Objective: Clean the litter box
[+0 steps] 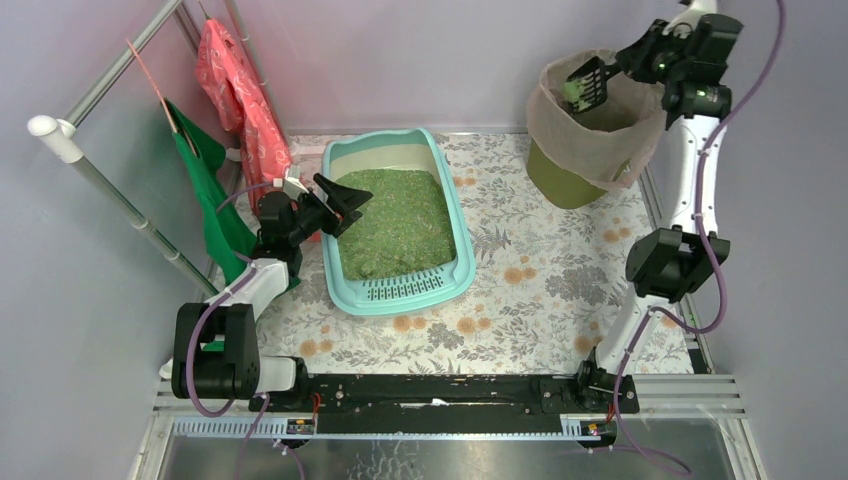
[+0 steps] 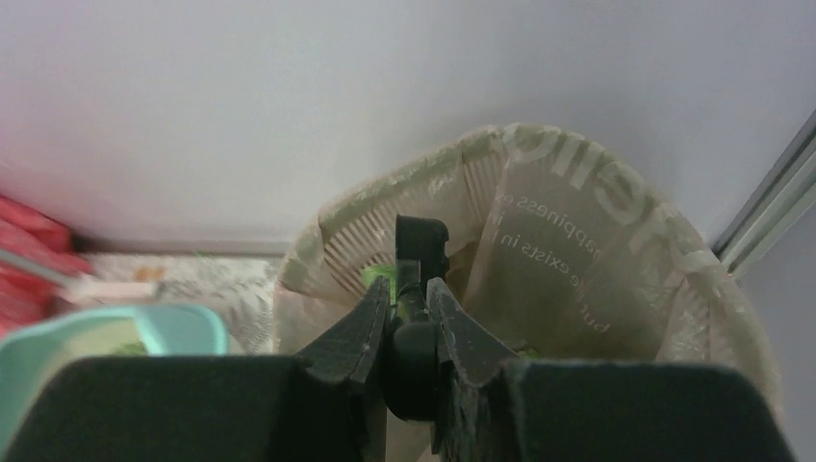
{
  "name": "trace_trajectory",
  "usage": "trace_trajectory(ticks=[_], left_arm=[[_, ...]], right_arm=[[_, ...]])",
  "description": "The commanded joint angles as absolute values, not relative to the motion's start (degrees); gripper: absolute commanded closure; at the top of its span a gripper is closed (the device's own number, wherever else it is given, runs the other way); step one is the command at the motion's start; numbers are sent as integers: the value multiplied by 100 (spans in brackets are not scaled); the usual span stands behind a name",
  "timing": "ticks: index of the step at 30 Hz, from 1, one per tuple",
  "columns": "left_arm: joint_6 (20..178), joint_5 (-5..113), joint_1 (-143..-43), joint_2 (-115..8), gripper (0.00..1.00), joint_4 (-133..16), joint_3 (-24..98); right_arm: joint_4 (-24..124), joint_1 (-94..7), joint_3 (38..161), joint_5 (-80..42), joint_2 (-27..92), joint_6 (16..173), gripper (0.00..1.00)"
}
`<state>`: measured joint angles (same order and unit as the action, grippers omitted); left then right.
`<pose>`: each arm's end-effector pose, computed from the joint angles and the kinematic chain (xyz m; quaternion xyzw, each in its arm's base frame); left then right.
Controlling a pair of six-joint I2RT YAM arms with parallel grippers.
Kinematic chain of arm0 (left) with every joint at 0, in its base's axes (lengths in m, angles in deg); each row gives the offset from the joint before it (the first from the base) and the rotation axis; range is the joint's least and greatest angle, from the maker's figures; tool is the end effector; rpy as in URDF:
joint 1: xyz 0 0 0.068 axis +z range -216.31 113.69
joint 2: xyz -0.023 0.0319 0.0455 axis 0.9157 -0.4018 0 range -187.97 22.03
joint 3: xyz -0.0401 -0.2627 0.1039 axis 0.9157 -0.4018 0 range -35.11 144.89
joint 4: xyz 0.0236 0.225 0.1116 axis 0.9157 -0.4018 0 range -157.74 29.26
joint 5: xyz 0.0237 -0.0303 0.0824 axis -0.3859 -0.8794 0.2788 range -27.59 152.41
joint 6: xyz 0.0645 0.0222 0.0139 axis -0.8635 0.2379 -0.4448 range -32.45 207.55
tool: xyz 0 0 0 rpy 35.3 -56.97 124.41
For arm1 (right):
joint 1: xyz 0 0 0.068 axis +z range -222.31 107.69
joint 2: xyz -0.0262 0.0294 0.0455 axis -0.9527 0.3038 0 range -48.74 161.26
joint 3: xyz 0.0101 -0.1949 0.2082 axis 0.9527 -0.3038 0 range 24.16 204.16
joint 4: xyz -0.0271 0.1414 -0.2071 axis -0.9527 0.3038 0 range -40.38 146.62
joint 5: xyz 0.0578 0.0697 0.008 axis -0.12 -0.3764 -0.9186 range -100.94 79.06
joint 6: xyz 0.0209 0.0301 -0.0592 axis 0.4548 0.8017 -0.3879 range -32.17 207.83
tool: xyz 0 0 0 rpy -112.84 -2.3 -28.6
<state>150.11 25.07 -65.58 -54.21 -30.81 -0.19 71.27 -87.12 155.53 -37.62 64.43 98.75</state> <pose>0.2875 -0.0307 0.2486 -0.2121 0.7305 -0.5208 0.3875 0.4493 -0.0926 0.4910 0.0035 0.7258 0.1453 0.6724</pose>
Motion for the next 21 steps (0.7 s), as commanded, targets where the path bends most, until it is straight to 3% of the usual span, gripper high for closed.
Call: trace_trajectory(ticks=[1,7,21], left_arm=[[14815,2596,-6545,-5553,1,-3343,-112],[14812,2598,-6552,-5575,1,-3337,-123],[14810,2629,-6578,-5584,1,-3292,-183]], right_arm=[[7299,-8250,15555,-2930,6002,8178,100],[6834,-7853,14820,-2244,5600,7503,100],[7159,-7436,15022,-3677,6030,8369,100]])
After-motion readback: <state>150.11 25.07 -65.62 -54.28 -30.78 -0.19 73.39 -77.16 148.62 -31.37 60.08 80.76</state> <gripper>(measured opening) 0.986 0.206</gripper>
